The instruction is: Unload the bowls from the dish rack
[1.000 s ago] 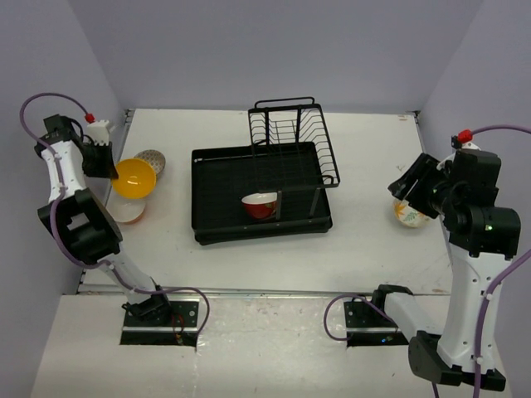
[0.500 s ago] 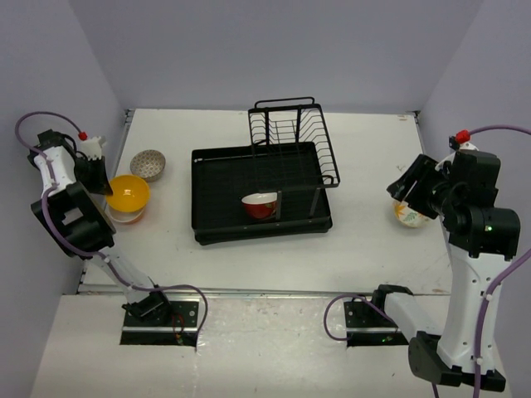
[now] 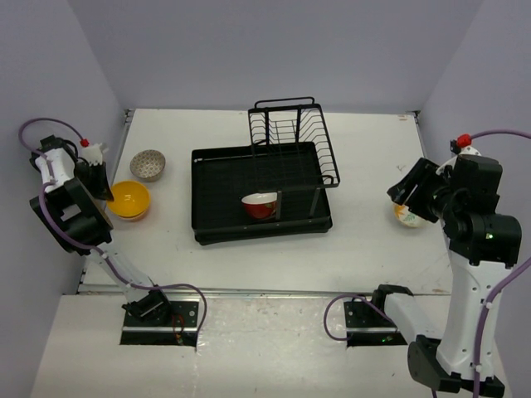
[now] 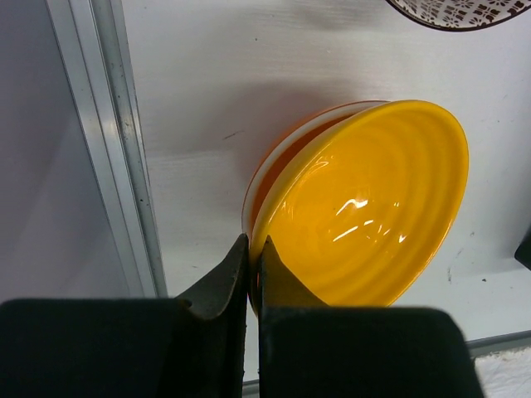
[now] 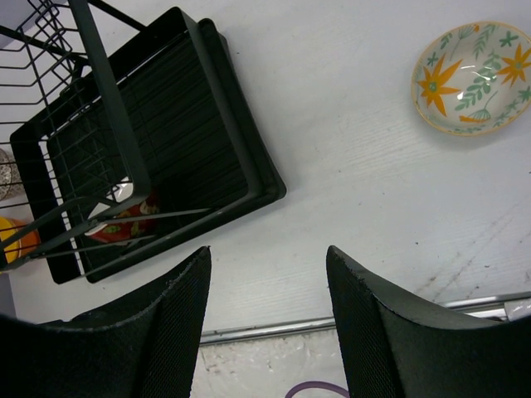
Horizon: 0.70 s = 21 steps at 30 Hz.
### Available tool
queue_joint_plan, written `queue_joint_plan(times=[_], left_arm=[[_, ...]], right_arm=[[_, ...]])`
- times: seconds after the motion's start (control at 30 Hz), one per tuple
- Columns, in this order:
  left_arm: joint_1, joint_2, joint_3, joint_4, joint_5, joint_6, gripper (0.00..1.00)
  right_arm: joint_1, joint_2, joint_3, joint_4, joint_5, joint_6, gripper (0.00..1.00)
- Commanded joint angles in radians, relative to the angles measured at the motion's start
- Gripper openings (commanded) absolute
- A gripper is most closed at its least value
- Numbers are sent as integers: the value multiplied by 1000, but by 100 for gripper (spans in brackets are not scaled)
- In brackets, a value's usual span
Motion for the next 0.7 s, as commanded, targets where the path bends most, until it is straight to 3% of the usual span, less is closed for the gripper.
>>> queue_joint_plan(times=[0.0, 0.03, 0.17, 0.3, 0.53, 0.63, 0.67], left_arm=[[15, -12, -4, -30, -7, 8, 1], [18, -21, -10, -30, -9, 8, 10], [22, -53, -24, -31, -4, 15, 22], [27, -90, -25, -39, -3, 20, 42], [27, -124, 47, -40, 11, 23, 56], [27, -136, 178, -57, 66, 28, 57], [21, -133, 271, -77, 156, 61, 58]], right_arm=[[1, -8, -13, 4, -18, -6, 59], [3, -11, -25, 12, -22, -4, 59], [3, -20, -49, 23, -28, -1, 59], [3, -31, -75, 32, -32, -1, 59], [3, -43, -103, 46, -52, 9, 59], [3, -46, -102, 41, -52, 12, 59], [3, -46, -99, 38, -46, 11, 59]])
